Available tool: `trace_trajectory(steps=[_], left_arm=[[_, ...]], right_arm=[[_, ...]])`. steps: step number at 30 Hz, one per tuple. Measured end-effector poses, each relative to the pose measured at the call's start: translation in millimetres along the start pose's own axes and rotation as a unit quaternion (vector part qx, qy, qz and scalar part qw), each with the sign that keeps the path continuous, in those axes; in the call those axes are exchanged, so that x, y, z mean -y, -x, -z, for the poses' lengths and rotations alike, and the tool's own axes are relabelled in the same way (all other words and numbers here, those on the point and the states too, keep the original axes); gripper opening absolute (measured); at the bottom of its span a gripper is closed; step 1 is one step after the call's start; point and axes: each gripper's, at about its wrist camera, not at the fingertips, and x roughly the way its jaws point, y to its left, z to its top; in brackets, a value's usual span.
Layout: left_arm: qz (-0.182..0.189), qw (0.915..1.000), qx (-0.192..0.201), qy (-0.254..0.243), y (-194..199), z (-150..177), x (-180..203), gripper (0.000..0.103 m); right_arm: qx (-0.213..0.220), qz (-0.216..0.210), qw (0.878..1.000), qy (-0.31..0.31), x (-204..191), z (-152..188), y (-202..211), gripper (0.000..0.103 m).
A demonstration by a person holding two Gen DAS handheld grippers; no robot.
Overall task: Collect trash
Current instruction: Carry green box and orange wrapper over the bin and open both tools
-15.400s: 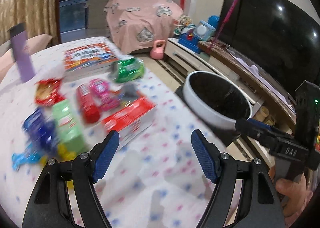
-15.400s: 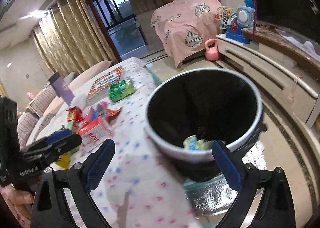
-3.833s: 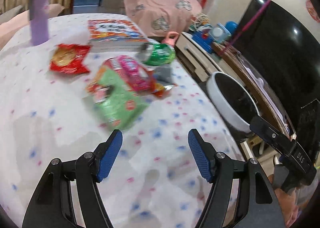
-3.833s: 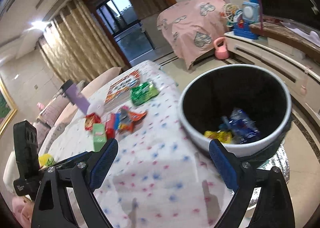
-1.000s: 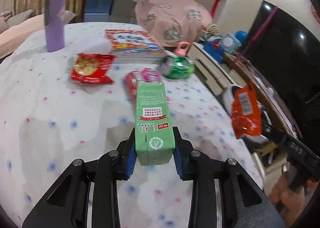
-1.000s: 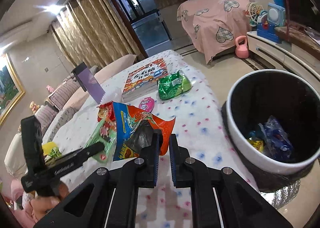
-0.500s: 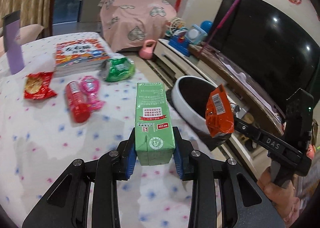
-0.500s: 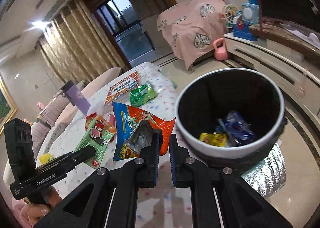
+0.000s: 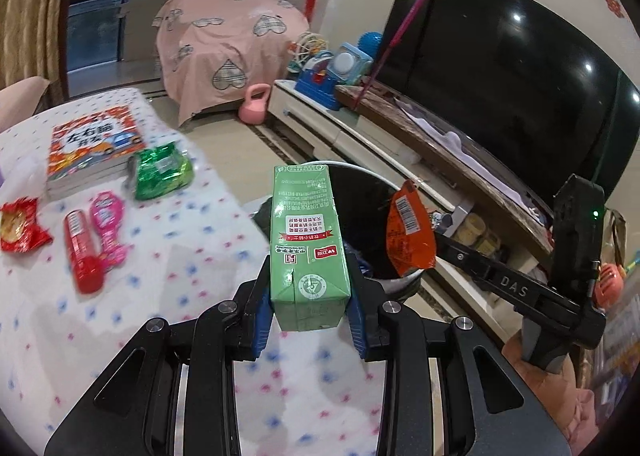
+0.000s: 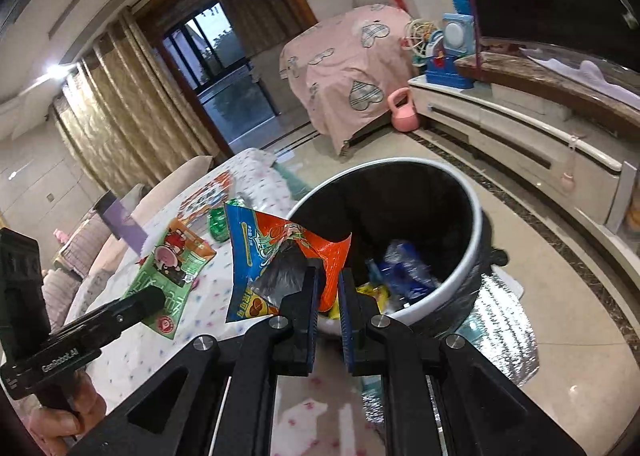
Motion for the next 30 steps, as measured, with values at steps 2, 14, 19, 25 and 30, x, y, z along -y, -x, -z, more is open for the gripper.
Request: trace_trajectory(steps=[2, 14, 19, 25, 30], left_arm=[[0.004, 1.0, -0.002, -0.003, -6, -4, 5, 0.03], [0.014, 0.9993, -0.025, -0.023, -49, -22, 27, 0.03], [0.012, 0.9989, -0.034, -0.03, -65, -27, 32, 0.03], [0.008, 0.9982, -0.05, -0.032, -83, -28, 34, 0.03], [0.005, 0.9977, -0.058, -0.033, -90, -25, 34, 0.03]], right_arm=[[0.001, 0.005, 1.0, -0.001, 4, -3, 0, 0.01], [-0.01, 0.034, 0.999, -0.001, 27, -21, -10, 0.01], [-0.022, 0.047, 0.999, 0.005, 31, -26, -19, 0.01], [-0.038, 0.054, 0.998, 0.011, 36, -32, -30, 0.012], [-0.047, 0.058, 0.997, 0.01, 43, -33, -35, 0.012]])
